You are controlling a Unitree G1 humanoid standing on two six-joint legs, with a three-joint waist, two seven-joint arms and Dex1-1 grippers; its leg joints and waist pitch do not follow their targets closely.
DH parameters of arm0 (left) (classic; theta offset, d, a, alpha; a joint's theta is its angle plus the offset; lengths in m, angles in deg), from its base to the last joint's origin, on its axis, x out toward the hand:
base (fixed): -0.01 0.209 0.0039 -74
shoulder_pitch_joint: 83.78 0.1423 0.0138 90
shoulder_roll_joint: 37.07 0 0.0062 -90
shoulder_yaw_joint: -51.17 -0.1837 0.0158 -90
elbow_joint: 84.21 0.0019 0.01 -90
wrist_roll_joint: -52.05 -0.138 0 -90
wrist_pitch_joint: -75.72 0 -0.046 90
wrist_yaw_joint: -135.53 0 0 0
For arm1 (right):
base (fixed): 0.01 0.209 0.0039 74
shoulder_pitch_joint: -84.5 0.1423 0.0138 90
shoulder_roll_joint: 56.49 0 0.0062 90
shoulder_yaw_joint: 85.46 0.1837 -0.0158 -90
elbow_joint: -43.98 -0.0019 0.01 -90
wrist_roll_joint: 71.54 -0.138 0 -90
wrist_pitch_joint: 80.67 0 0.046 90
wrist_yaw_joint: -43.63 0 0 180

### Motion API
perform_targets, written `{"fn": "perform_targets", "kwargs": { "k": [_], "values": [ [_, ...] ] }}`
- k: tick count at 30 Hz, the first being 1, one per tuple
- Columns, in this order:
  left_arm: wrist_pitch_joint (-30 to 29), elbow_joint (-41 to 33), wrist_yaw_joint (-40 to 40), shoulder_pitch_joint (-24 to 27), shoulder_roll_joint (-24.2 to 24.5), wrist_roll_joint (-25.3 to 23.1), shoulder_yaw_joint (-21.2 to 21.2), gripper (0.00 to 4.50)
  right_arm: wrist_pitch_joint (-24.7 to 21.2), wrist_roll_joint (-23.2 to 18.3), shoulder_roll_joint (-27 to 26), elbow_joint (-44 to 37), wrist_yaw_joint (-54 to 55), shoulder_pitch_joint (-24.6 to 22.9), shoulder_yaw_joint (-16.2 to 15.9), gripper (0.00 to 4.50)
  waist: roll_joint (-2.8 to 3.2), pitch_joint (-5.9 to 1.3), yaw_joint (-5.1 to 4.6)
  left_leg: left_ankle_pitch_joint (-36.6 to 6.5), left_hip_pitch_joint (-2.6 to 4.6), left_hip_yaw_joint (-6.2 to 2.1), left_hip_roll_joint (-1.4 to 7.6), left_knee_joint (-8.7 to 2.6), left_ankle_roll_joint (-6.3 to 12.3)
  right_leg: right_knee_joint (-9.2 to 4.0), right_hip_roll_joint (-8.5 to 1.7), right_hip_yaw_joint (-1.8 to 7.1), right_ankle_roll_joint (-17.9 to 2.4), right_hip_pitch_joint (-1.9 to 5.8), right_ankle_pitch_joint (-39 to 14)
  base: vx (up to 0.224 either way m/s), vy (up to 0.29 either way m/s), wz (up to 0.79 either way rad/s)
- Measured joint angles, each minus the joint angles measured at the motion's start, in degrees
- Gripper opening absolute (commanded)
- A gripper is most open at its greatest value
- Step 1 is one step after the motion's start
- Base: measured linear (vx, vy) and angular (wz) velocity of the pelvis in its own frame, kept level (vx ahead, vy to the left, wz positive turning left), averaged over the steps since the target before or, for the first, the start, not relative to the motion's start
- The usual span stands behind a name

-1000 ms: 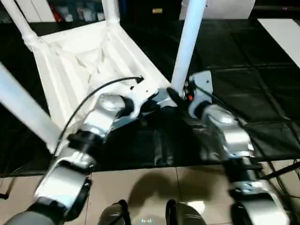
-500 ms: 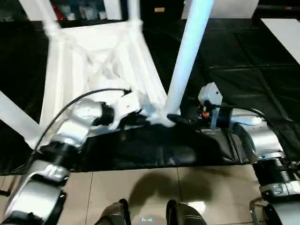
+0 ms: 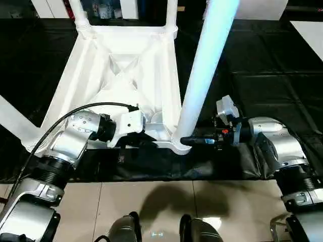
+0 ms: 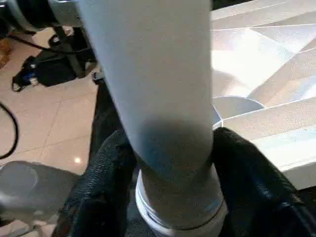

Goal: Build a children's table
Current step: Rotate leg to tighten

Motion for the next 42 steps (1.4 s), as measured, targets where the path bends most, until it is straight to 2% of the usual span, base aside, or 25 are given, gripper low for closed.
{"fn": "perform_targets", "kwargs": {
  "k": [6, 12, 15, 18, 23, 28, 32, 33, 34, 35, 37, 39, 42],
  "values": [
    [0.0, 0.0, -0.3, 0.0, 0.1, 0.2, -0.2, 0.00, 0.1, 0.0, -0.1, 0.7, -0.7, 0.5, -0.2, 1.98, 0.00, 0.00, 0.00, 0.0, 0.00, 0.00, 0.00, 0.01, 0.00, 0.01, 0.00, 0.00, 0.0, 0.00, 0.0, 0.000, 0.000, 0.00],
    [-0.3, 0.0, -0.6, 0.0, 0.1, 0.3, -0.2, 0.00, -0.3, 0.0, -0.1, 0.4, -0.8, 0.4, -0.3, 1.95, 0.00, 0.00, 0.03, 0.0, -0.01, 0.00, 0.00, 0.03, 0.00, 0.02, 0.00, 0.00, 0.0, 0.01, 0.0, 0.000, 0.000, 0.00],
    [-1.4, 0.0, 0.2, -0.1, -0.6, 0.3, -0.1, 0.00, -2.0, 0.1, -0.4, -1.2, 1.0, -0.3, -0.1, 1.95, 0.00, 0.00, 0.05, 0.0, 0.02, 0.00, 0.00, 0.06, 0.00, 0.07, 0.00, 0.01, 0.0, 0.02, 0.0, 0.000, 0.000, 0.00],
    [-4.9, 1.9, 4.4, -1.6, -2.0, -0.8, 0.9, 0.00, -5.5, 1.9, -3.2, -4.5, 10.7, -1.7, 1.4, 1.95, -0.04, -0.01, -0.31, 0.0, 0.12, 0.00, 0.06, 0.29, -0.05, 0.31, 0.01, 0.02, -0.1, 0.04, 0.1, 0.000, 0.000, 0.00],
    [-9.0, 6.6, 12.4, -5.3, -6.0, -3.3, 1.9, 0.00, -9.8, 5.2, -9.9, -8.2, 28.9, -3.4, 5.1, 1.94, -0.06, 0.01, -1.87, 0.1, 0.32, -0.01, 0.07, 0.28, -0.52, 0.17, 0.01, 0.06, 0.2, 0.12, -0.1, -0.021, -0.001, -0.02],
    [-14.5, 12.0, 24.2, -9.8, -12.6, -5.6, 2.8, 0.00, -11.7, 10.3, -18.2, -7.5, 49.8, -1.5, 8.3, 1.93, -0.05, 0.01, -2.15, 0.1, 0.44, -0.01, 0.04, 0.17, -0.58, -0.21, 0.00, 0.05, 0.2, 0.17, -0.1, 0.000, 0.000, 0.00],
    [-17.6, 14.8, 32.7, -12.4, -17.6, -6.7, 4.2, 0.00, -14.6, 12.1, -24.2, -5.8, 64.1, 1.8, 11.6, 1.93, -0.07, 0.02, -2.12, 0.1, 0.40, 0.00, -0.03, 0.18, -0.58, -0.35, -0.01, 0.14, 0.2, 0.14, -0.1, 0.000, 0.000, 0.00],
    [-18.0, 14.8, 33.7, -12.5, -18.4, -6.9, 4.2, 0.00, -14.9, 12.1, -24.7, -5.9, 65.7, 2.0, 12.0, 2.28, -0.07, 0.02, -2.06, 0.1, 0.39, 0.00, -0.04, 0.18, -0.58, -0.38, -0.01, 0.15, 0.2, 0.16, -0.1, 0.000, 0.000, 0.00],
    [-18.5, 14.8, 34.2, -12.8, -18.9, -6.9, 4.3, 0.00, -15.0, 12.1, -25.0, -6.0, 66.4, 2.1, 12.5, 2.28, -0.07, 0.01, -1.98, 0.1, 0.40, 0.01, -0.08, 0.18, -0.56, -0.37, -0.01, 0.21, 0.0, 0.22, 0.1, 0.000, 0.000, 0.00],
    [-18.8, 14.8, 34.2, -13.0, -19.0, -6.9, 4.3, 0.00, -15.0, 11.9, -25.2, -6.2, 66.4, 2.1, 13.1, 2.63, -0.07, 0.01, -1.94, 0.1, 0.40, 0.01, -0.13, 0.18, -0.55, -0.37, -0.03, 0.26, -0.1, 0.23, 0.3, 0.000, 0.000, 0.00],
    [-18.9, 14.5, 34.1, -13.0, -19.1, -6.9, 4.3, 0.00, -15.0, 10.9, -25.8, -6.6, 66.3, 2.0, 14.0, 2.65, -0.06, 0.01, -1.89, 0.1, 0.40, 0.01, -0.18, 0.16, -0.50, -0.37, -0.08, 0.27, -0.2, 0.22, 0.7, 0.000, 0.000, 0.00],
    [-18.9, 14.1, 33.4, -13.0, -18.6, -6.9, 4.2, 0.00, -14.7, 10.3, -25.9, -6.8, 65.5, 1.8, 14.1, 2.98, -0.07, 0.01, -1.83, 0.1, 0.41, 0.01, -0.17, -0.07, -0.50, -0.35, -0.07, 0.21, -0.1, 0.12, 0.8, 0.000, 0.000, 0.00],
    [-18.6, 13.1, 32.2, -12.6, -17.7, -6.8, 4.1, 0.00, -12.8, 10.3, -24.2, -6.8, 62.0, 1.0, 12.7, 3.10, -0.06, 0.01, -1.82, 0.1, 0.41, 0.00, -0.09, -0.25, -0.51, -0.32, -0.02, 0.10, -0.1, 0.02, 0.7, 0.000, 0.000, 0.00]
  ]
}}
